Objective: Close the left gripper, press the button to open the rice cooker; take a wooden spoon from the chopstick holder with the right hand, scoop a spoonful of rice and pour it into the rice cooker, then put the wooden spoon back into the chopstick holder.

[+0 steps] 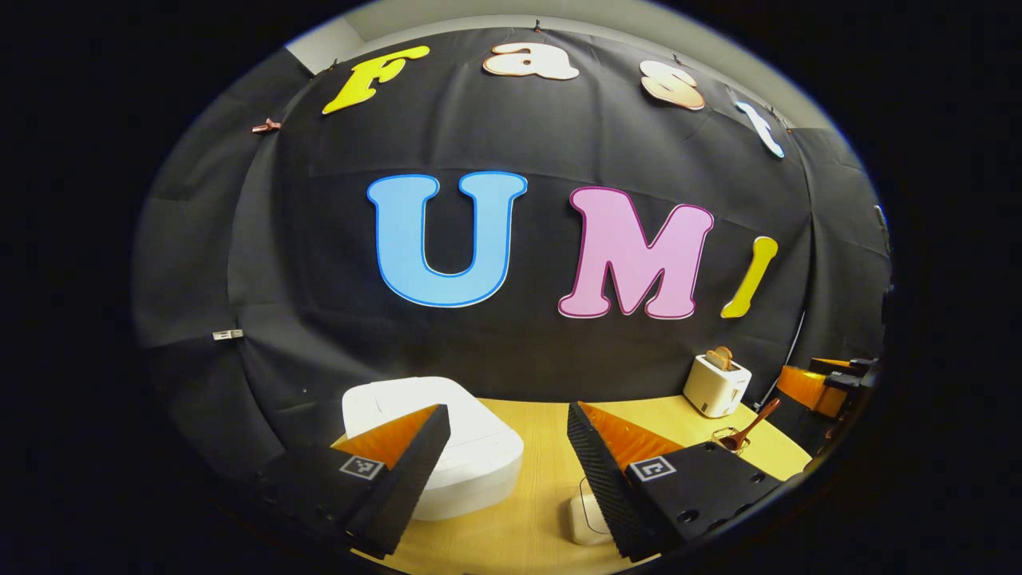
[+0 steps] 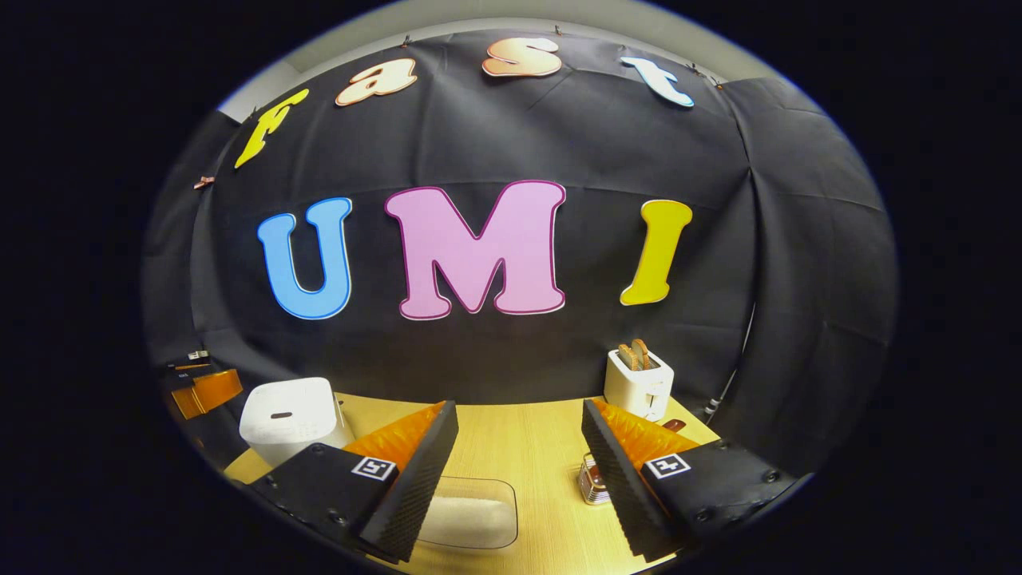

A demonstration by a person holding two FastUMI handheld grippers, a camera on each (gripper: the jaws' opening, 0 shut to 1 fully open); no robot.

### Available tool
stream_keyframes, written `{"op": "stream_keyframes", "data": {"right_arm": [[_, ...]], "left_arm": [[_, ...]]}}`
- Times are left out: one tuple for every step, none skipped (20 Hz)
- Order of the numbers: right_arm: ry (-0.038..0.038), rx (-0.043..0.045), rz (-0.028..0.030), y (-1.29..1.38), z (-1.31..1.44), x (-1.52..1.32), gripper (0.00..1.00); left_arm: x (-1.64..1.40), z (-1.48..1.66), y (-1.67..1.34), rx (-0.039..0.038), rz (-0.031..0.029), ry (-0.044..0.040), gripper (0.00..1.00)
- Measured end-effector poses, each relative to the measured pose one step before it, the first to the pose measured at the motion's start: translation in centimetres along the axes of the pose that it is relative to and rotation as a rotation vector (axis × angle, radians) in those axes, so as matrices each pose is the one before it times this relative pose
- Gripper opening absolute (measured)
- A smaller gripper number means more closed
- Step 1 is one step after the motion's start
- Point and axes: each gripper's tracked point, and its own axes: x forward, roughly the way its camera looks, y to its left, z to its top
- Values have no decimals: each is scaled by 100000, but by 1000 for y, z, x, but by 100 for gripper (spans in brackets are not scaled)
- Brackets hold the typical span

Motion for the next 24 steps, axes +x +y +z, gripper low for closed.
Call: {"op": "stream_keyframes", "data": {"right_arm": [[25, 229, -110, -57, -40, 1, 97], [77, 39, -207, -84, -45, 16, 97], [198, 113, -203, -132, -88, -107, 97], [110, 123, -168, -89, -17, -78, 97], [-15, -37, -357, -133, -75, -81, 97], [161, -347, -592, -266, -49, -7, 97], [522, -628, -762, -231, -251, -50, 97], [564, -290, -592, -224, -225, -34, 97], [585, 113, -548, -195, -84, -72, 97], [536, 223, -487, -246, -174, -93, 97], [404, 55, -613, -207, -116, -22, 97], [446, 108, -819, -302, -68, -122, 97], [213, 268, -689, -264, -6, -59, 97], [-94, 196, -660, -210, 64, -97, 97], [-78, 80, -723, -232, 58, -64, 97], [48, 23, -543, -147, -18, -121, 97], [155, 70, -497, -148, -50, -72, 97], [129, 36, -483, -135, 40, -113, 97], [106, -63, -492, -117, -101, -173, 97], [109, -64, -453, -138, -24, -144, 97], [144, -8, -420, -82, -56, -197, 97], [121, -56, -517, -168, -41, -159, 97], [305, -116, -835, -203, -72, -203, 97], [445, -56, -814, -196, -195, -100, 97]], "left_arm": [[77, -55, 217, 217, 349, 430, 95], [82, -169, 177, 256, 381, 352, 95], [48, -74, 153, 400, 138, 133, 95], [146, 134, 179, 518, -75, -34, 96], [169, 223, 171, 482, -206, -525, 95], [139, 192, 227, 359, -122, -798, 96], [220, 209, 374, 516, 319, -710, 95], [298, 155, 287, 501, -123, -262, 94], [340, 302, 133, 45, -771, -77, 93], [383, 138, 284, -116, -503, -403, 89], [390, 400, 477, -32, 447, -491, 86], [512, 346, 712, 401, 865, -673, 72], [448, 195, 553, 606, 688, -475, 64], [588, 294, 302, 109, -597, -34, 56], [570, 186, 284, -527, -734, 434, 46], [607, -24, 455, -612, 88, 839, 36], [761, -64, 807, -425, 1384, 957, 29], [713, -341, 896, 249, 2069, 1710, 18], [826, -641, 894, 1236, 2793, 2010, 12], [1006, -566, 480, 446, 175, 2281, 7], [897, -787, -259, -938, -2460, 2995, 5], [990, -1022, 34, -1354, -1404, 3160, 5], [1134, -1058, 280, -1308, -793, 3456, 5], [1104, -952, 126, -773, -865, 3468, 5]]}}
